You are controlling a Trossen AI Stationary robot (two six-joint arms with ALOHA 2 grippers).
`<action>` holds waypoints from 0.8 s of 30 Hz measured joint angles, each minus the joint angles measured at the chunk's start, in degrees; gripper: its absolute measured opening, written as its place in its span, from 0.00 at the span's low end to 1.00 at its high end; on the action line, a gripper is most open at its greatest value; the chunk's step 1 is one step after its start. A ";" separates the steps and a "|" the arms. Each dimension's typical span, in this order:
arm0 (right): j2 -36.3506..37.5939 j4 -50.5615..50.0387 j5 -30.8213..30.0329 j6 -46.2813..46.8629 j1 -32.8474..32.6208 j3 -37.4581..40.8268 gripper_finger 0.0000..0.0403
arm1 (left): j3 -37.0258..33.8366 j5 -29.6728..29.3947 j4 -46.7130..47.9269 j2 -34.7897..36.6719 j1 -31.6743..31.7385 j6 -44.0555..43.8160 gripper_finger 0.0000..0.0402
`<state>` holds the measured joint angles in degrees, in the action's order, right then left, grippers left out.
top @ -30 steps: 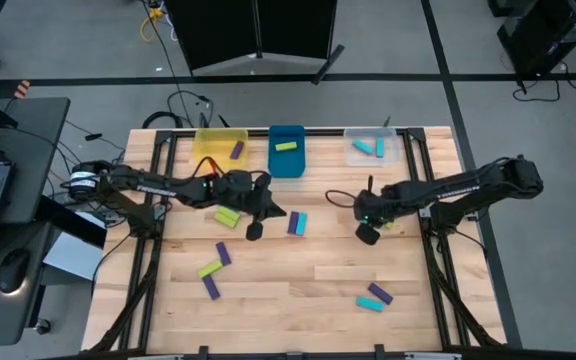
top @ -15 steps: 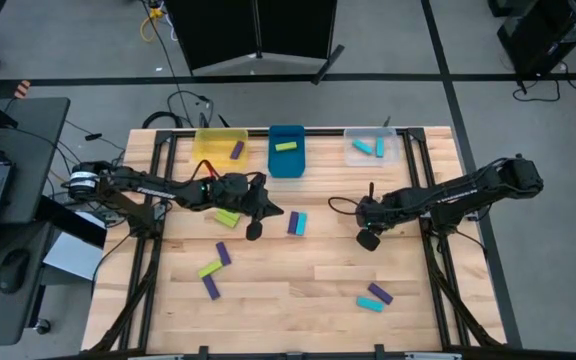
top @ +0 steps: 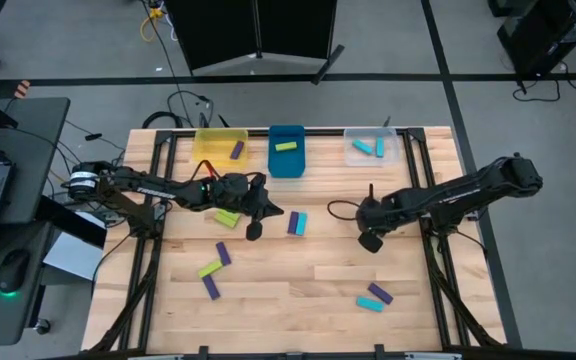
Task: Sort blocks
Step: Put the green block into the blue bin
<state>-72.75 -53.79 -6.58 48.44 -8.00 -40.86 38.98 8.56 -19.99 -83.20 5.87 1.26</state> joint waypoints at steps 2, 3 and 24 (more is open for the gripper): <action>0.00 -4.02 -0.01 5.87 -0.20 -0.28 0.06 | 0.00 0.00 0.00 0.00 0.00 -0.21 0.01; 0.00 -5.99 -0.01 8.91 -0.15 -0.27 0.07 | 0.02 0.00 0.00 0.02 0.00 -0.26 0.01; -0.09 -0.77 -3.26 21.63 2.13 8.51 0.03 | 0.06 0.00 -0.24 0.00 0.00 -0.17 0.01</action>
<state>-72.84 -54.56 -9.84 70.07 -5.87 -32.35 39.05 8.56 -20.23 -83.20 5.87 1.08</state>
